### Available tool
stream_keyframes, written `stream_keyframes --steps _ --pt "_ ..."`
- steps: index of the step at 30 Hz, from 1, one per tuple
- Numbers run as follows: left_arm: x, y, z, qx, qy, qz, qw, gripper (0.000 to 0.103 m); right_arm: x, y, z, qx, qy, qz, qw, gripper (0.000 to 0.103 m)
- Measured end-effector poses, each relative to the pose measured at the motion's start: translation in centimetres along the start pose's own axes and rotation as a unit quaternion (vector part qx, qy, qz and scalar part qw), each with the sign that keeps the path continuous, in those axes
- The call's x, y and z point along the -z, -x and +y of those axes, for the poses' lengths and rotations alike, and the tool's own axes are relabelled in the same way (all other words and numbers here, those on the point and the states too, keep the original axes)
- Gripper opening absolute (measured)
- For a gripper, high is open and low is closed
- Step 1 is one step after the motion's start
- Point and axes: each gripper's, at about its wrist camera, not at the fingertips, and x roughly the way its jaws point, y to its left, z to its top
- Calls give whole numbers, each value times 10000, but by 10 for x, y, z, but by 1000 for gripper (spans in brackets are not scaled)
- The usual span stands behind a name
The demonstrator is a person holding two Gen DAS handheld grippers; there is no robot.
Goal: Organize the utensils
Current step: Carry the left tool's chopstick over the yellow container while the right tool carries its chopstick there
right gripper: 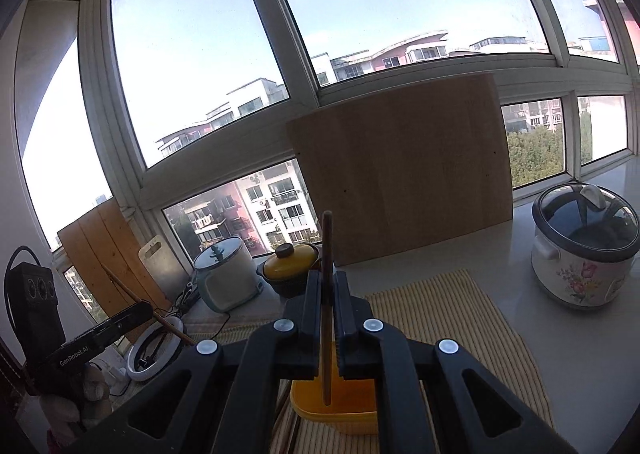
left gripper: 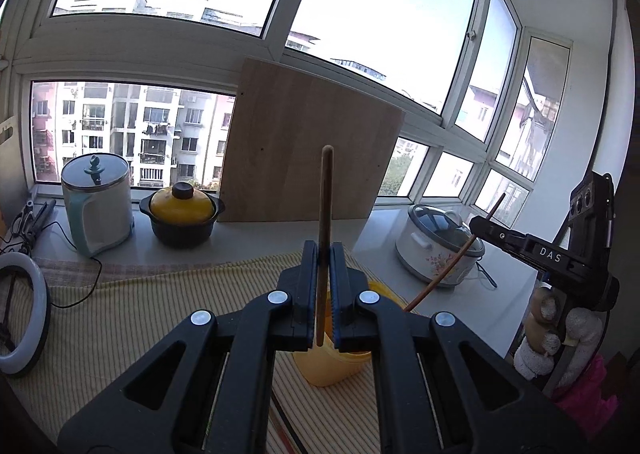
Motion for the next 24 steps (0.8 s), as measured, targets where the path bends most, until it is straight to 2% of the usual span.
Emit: stream_keyframes --steps 6,13,24 --pt "-4 -18 -14 109 -34 52 9999 3 4 -5 -13 132 -35 69 9999 3" --pt "2 -44 -21 203 -1 349 9992 3 14 -13 -26 197 -113 225 9995 3" --pt "22 -69 -10 224 241 758 9966 3 36 -34 -35 285 -128 572 9979 3"
